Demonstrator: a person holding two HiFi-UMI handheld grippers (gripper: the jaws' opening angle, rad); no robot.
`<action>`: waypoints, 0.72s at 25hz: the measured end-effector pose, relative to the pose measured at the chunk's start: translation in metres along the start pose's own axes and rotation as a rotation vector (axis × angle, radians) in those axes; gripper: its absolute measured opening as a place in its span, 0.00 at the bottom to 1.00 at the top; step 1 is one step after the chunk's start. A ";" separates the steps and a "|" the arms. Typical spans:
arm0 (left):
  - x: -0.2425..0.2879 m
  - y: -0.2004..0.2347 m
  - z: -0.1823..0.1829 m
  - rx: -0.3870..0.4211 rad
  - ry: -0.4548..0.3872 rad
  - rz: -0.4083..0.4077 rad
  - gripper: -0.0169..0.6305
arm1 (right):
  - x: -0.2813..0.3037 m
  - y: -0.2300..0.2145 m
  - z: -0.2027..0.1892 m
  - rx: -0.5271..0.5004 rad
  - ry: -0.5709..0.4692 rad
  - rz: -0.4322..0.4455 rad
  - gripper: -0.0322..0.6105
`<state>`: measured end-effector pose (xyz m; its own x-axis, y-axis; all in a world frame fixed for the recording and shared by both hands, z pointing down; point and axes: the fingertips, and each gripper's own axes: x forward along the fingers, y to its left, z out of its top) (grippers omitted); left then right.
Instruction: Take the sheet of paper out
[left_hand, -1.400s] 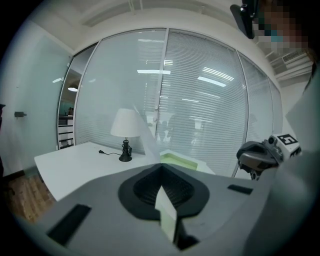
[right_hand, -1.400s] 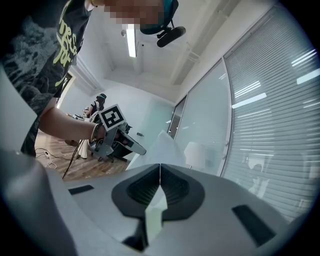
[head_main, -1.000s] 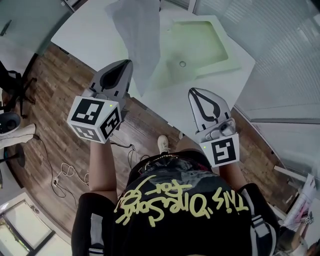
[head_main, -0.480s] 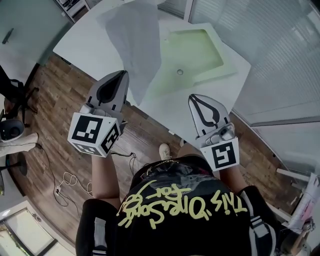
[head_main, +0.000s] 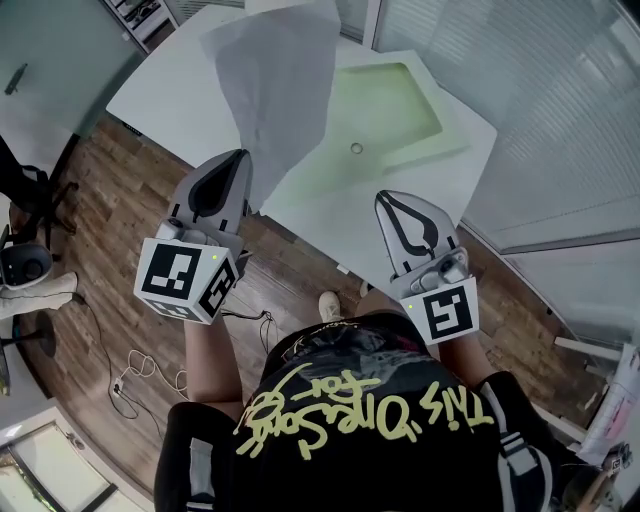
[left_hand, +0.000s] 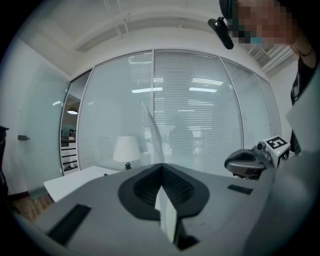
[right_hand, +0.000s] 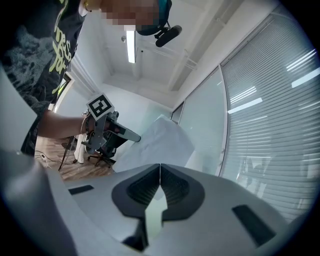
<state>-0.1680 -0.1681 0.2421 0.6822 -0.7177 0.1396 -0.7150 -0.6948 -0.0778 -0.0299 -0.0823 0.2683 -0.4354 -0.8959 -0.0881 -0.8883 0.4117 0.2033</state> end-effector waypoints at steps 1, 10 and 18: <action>0.000 -0.001 0.001 -0.001 -0.002 -0.002 0.03 | 0.000 0.000 0.000 0.000 -0.002 -0.002 0.06; 0.000 -0.009 0.004 -0.004 -0.014 -0.020 0.03 | -0.006 -0.003 0.000 -0.001 -0.003 -0.025 0.06; 0.001 -0.010 0.007 -0.004 -0.020 -0.031 0.03 | -0.007 -0.004 0.004 -0.002 -0.005 -0.036 0.06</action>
<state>-0.1589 -0.1617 0.2358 0.7067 -0.6970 0.1219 -0.6943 -0.7163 -0.0702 -0.0239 -0.0765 0.2642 -0.4036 -0.9094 -0.1008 -0.9034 0.3786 0.2014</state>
